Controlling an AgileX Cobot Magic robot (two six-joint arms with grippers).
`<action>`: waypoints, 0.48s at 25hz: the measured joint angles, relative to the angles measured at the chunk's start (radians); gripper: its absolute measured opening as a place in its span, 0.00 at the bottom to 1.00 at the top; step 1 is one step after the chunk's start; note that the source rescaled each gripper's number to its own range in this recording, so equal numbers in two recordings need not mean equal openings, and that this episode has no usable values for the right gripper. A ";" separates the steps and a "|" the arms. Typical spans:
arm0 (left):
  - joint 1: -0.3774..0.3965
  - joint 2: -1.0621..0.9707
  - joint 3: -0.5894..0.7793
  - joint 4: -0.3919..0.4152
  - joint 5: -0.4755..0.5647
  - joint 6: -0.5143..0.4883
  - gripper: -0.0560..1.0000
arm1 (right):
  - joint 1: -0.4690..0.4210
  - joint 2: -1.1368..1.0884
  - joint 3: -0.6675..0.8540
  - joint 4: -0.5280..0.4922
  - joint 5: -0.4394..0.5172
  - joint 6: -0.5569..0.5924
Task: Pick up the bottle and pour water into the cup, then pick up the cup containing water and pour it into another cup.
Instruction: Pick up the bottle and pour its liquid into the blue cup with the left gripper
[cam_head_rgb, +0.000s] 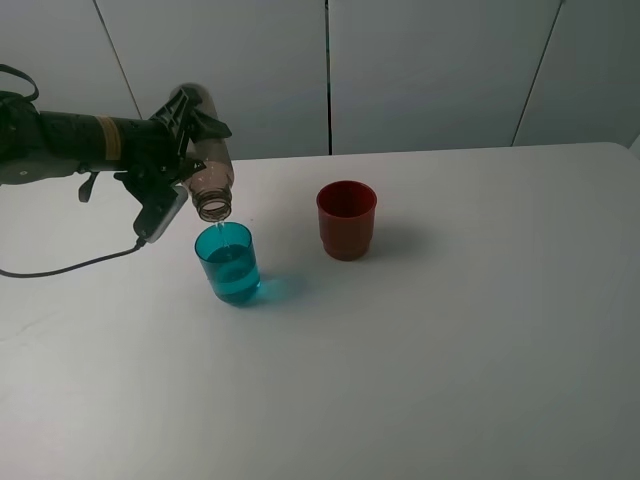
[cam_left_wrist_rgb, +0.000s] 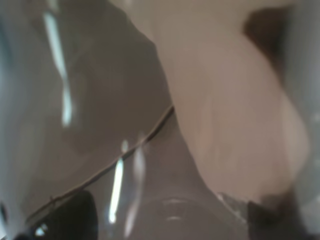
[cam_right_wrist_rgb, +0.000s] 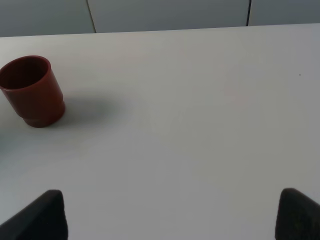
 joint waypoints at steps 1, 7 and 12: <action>-0.002 0.000 0.000 0.000 0.000 0.008 0.05 | 0.000 0.000 0.000 0.000 0.000 0.000; -0.006 0.000 0.000 -0.011 0.000 0.030 0.05 | 0.000 0.000 0.000 0.000 0.000 0.000; -0.008 0.000 0.000 -0.011 0.000 0.048 0.05 | 0.000 0.000 0.000 0.000 0.000 0.000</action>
